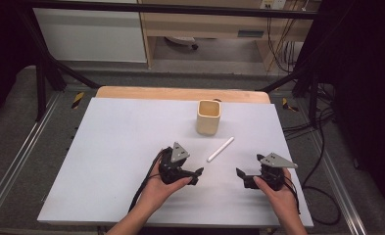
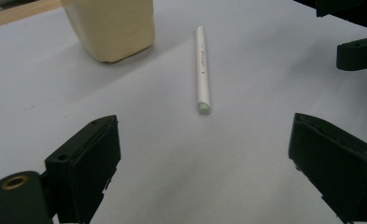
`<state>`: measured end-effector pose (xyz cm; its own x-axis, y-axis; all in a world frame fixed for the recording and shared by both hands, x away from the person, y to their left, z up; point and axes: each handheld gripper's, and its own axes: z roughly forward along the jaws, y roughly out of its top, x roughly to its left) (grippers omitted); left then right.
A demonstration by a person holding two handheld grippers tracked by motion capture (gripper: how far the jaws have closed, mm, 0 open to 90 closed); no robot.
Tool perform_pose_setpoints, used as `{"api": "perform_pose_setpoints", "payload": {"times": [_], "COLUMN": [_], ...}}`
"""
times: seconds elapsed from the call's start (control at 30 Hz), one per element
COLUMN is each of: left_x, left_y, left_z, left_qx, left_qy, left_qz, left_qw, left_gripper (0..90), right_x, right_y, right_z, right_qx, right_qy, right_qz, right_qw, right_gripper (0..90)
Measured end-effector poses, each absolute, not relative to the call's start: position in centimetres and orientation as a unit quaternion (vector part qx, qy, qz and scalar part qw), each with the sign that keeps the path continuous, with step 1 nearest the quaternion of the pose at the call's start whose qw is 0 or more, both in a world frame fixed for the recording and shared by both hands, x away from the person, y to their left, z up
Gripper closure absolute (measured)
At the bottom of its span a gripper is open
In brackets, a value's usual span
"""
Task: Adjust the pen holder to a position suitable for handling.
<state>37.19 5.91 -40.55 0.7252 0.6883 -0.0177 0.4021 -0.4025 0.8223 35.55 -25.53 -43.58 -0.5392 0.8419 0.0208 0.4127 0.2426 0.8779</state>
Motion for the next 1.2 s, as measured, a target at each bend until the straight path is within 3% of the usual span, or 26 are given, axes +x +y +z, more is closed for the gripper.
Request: {"api": "perform_pose_setpoints", "payload": {"times": [0.43, 0.77, 1.2], "left_x": [39.6, 42.0, 43.5], "left_y": [2.0, -0.8, -2.6], "left_z": [-41.6, -43.8, -45.2], "left_qx": [0.840, 0.855, 0.863], "left_qy": [0.322, 0.322, 0.323], "left_qz": [0.158, 0.147, 0.154], "left_qw": [0.406, 0.379, 0.357], "left_gripper": [23.9, 47.5, 66.1], "right_x": [35.5, 35.3, 35.2], "right_y": [-25.9, -26.2, -26.0], "right_z": [-43.4, -43.2, -43.1], "right_qx": [0.423, 0.423, 0.420], "right_qy": [0.744, 0.738, 0.741], "right_qz": [0.459, 0.469, 0.471], "right_qw": [0.238, 0.236, 0.229], "right_gripper": [3.8, 3.9, 4.0]}}
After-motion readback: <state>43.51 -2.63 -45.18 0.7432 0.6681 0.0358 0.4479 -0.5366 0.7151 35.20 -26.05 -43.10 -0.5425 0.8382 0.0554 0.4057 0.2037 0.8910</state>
